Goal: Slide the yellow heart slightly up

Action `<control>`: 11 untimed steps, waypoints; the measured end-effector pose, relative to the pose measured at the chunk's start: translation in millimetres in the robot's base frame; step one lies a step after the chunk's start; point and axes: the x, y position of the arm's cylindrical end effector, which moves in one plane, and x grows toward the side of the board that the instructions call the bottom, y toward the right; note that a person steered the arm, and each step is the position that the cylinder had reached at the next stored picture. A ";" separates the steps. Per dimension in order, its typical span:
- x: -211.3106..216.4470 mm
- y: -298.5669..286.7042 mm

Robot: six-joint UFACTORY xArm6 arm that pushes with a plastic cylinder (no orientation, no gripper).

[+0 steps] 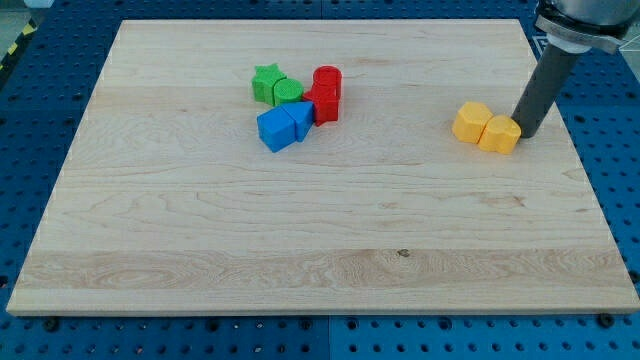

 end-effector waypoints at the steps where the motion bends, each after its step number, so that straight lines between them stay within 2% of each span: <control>1: 0.2 14.2; 2: 48.6 30.2; 3: 68.0 13.1; 5: 53.6 -19.1; 11: 10.1 -19.1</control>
